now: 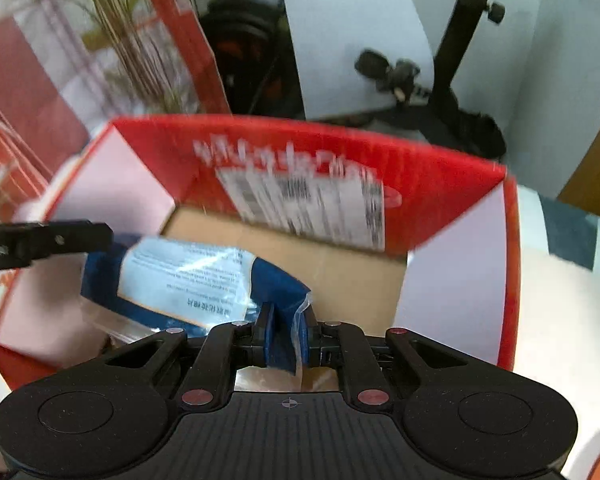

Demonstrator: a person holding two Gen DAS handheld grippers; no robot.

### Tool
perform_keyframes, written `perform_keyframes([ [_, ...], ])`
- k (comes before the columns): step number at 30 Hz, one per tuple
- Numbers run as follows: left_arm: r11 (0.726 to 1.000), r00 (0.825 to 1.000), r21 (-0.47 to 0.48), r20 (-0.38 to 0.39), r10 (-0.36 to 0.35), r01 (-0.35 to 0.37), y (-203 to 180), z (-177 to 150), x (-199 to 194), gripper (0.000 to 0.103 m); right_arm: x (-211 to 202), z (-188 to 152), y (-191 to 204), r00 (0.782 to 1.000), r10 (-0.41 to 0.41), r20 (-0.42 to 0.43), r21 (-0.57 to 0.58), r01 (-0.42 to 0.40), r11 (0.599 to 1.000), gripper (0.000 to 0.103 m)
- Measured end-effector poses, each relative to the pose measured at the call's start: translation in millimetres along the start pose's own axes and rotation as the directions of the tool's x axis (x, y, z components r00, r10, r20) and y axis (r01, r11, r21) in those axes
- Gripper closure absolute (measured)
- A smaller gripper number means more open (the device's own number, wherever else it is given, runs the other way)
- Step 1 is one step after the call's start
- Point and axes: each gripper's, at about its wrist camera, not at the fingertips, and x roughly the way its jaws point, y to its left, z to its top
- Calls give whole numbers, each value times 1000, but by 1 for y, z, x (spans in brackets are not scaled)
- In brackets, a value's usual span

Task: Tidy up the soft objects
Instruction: 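Lower the blue package into the red box and open the right tool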

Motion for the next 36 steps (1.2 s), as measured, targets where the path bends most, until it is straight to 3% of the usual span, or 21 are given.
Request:
perform_keyframes([
  [9,999,999,51,-41,8,-6,-6,-14,-16,70,-4,-10,2,996,37,-77,36,-34,999,91],
  [14,998,998,58,-56,-6,9,-8,-20,-25,60,-15,-24,7,992,50,-115,34,-47,998,88],
  [23,998,1000,67,-21,-18,19,-9,-25,-39,57,-43,-32,9,994,78,-74,41,-75,996,81],
  [27,996,1000,92,5,-15,14,-16,-25,-40,59,-50,-29,7,994,97,-47,47,-95,994,81],
  [29,995,1000,96,16,-9,7,-18,-24,-39,67,-51,-26,7,995,97,-37,49,-95,994,81],
  [36,998,1000,62,-24,-14,16,-27,-7,-13,79,-40,-26,-1,995,90,-29,88,-87,992,82],
])
